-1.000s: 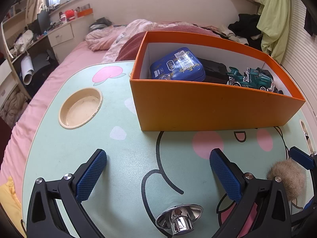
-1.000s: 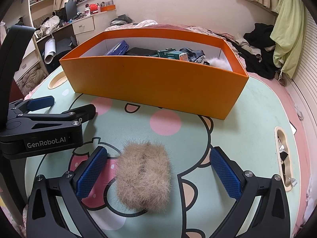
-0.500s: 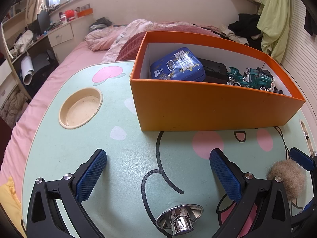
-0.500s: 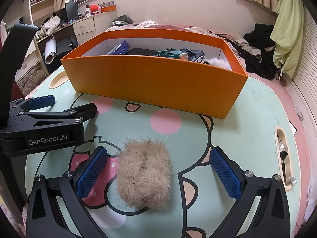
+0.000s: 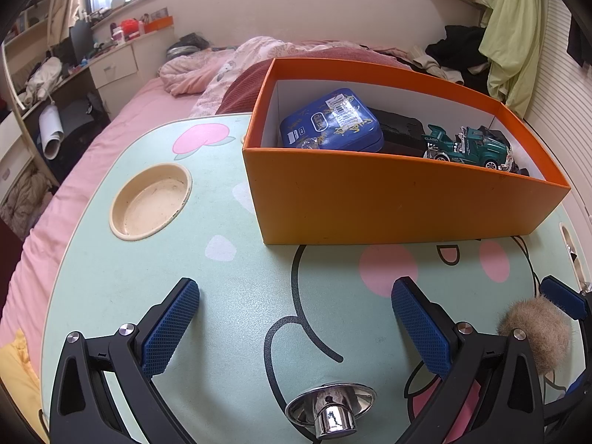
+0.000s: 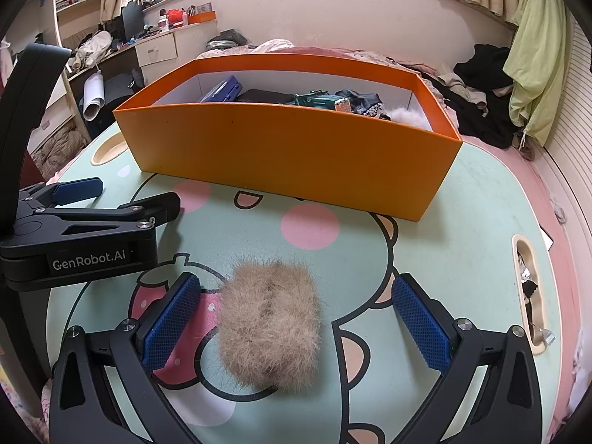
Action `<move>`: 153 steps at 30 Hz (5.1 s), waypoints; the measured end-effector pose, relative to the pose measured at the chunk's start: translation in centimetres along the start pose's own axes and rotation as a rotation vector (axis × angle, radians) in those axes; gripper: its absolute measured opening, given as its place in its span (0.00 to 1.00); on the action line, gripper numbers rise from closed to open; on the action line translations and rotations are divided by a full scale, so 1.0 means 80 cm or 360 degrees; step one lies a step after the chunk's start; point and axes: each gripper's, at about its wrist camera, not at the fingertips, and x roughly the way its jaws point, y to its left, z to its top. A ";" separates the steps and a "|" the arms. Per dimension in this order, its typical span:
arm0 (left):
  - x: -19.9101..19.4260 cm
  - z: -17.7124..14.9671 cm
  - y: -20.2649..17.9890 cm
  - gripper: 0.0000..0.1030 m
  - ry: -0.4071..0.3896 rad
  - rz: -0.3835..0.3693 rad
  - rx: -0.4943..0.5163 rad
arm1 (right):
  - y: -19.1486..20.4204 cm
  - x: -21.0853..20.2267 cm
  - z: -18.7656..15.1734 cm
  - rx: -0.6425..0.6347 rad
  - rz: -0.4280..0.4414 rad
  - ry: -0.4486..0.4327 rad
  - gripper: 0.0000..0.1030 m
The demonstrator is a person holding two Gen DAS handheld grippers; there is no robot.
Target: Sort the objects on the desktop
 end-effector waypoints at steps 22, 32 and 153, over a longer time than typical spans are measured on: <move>0.000 -0.001 0.000 1.00 0.0000 0.0000 -0.0001 | 0.002 0.000 0.000 0.0000 0.0001 0.0000 1.00; 0.000 -0.001 0.000 1.00 0.0001 0.0000 0.0000 | 0.002 0.000 0.000 -0.0001 0.0001 0.0001 1.00; -0.080 -0.053 0.000 0.28 -0.0227 -0.0309 0.0230 | 0.033 -0.061 -0.022 -0.0119 -0.0074 -0.0211 0.23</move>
